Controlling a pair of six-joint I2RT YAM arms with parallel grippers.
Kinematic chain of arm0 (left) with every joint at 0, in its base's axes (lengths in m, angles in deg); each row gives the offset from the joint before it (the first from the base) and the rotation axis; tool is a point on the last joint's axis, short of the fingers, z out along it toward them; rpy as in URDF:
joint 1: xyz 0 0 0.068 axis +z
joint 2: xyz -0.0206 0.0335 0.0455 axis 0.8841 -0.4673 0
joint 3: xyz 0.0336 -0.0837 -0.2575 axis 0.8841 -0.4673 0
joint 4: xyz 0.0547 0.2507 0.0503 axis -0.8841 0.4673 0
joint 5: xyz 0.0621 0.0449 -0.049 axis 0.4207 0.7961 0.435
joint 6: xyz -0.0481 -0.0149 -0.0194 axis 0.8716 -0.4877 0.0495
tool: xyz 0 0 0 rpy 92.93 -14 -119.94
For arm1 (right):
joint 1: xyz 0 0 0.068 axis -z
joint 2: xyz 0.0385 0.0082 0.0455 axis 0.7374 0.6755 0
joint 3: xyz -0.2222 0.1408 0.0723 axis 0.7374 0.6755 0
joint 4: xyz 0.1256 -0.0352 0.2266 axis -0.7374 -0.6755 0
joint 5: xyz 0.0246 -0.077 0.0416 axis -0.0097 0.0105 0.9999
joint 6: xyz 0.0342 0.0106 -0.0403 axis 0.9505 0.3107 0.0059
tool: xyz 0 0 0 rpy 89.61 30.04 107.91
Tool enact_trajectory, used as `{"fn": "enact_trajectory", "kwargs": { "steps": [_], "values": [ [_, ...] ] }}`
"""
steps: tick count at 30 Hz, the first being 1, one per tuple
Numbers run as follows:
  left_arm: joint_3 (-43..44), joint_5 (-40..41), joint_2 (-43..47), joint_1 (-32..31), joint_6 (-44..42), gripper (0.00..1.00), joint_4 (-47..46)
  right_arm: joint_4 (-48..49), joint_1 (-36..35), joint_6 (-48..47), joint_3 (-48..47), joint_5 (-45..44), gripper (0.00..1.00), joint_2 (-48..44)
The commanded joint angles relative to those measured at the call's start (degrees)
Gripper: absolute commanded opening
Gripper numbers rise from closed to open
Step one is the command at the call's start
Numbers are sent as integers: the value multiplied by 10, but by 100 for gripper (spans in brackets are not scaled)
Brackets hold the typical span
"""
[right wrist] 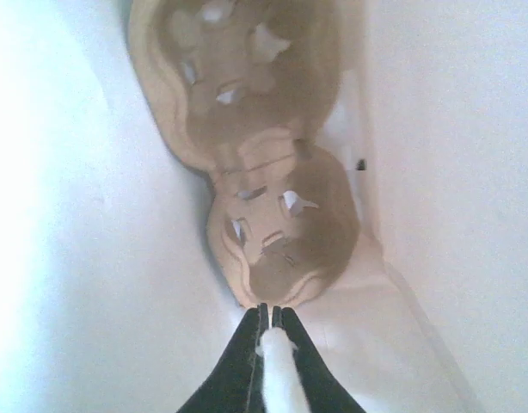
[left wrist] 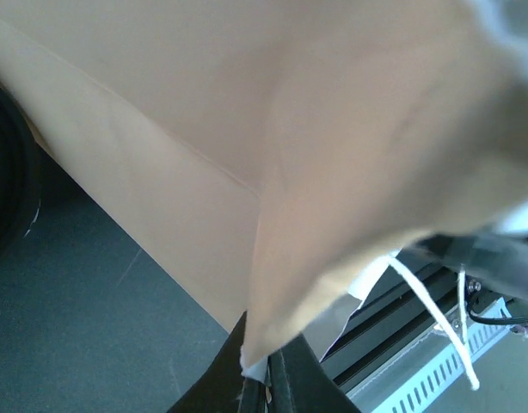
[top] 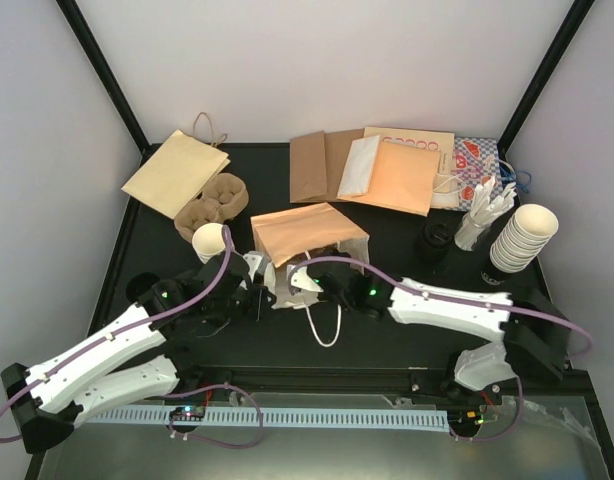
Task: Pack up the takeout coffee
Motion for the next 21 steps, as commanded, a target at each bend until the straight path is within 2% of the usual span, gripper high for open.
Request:
{"fn": "enact_trajectory", "kwargs": {
  "steps": [1, 11, 21],
  "values": [
    [6, -20, 3, 2, -2, 2, 5, -93, -2, 74, -6, 80, 1, -82],
    [19, -47, -21, 3, -21, 2, -1, -176, -2, 150, -8, 134, 1, -213],
    [19, -63, -28, 3, -41, 1, -16, -277, -2, 202, -70, 143, 1, -259]
  ]
}}
